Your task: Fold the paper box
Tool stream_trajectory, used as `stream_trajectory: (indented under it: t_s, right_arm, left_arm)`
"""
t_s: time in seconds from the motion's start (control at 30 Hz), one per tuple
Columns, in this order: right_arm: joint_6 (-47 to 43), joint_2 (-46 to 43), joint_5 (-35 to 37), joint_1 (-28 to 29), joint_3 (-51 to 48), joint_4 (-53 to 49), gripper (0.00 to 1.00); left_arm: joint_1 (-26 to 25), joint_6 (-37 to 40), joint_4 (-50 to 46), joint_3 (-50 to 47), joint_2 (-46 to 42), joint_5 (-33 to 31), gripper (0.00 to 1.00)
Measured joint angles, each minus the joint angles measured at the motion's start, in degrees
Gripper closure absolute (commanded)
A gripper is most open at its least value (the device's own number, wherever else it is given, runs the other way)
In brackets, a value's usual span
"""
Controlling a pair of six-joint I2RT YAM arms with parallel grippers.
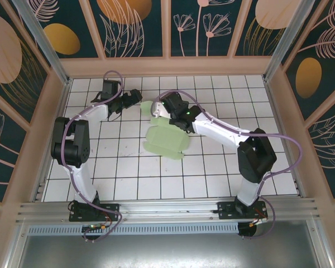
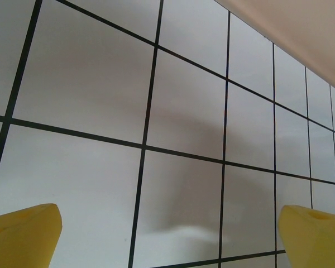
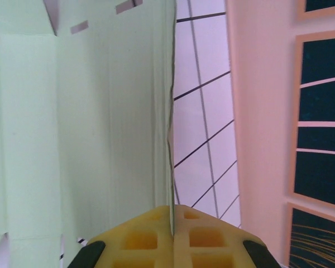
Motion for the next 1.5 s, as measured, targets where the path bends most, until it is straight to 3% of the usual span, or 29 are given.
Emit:
stream_trajectory:
  t_s: [0.2,0.37,0.9,1.07,1.33,1.5]
  right_arm:
    - [1.57,-0.59,-2.47,0.07,-1.40,-4.33,1.00]
    - [1.49,-1.38,-0.44,0.61,-6.01,-2.34,1.00]
    - [-8.11,-3.06,13.09,2.89,-24.33,30.73,1.00]
    - [-12.35,-3.37,14.95,4.37,-28.50,40.68,1.00]
    - [-15.39,-3.39,15.47,4.74,-31.21,48.26,1.00]
    - [-19.93,-3.10,16.65,4.79,-36.37,59.74,1.00]
  left_arm:
    - [-0.02,0.02,0.07,-0.02,0.00,0.87,0.01]
    - [0.00,-0.02,0.22,0.00,0.00,1.27,0.01]
    - [0.00,-0.85,1.51,-1.81,0.00,1.27,0.01]
    - [0.00,-1.09,2.34,-2.32,0.00,1.27,0.01]
    - [0.00,-1.11,2.95,-2.91,0.00,1.27,0.01]
    - [0.00,-1.36,3.72,-3.72,0.00,1.29,0.01]
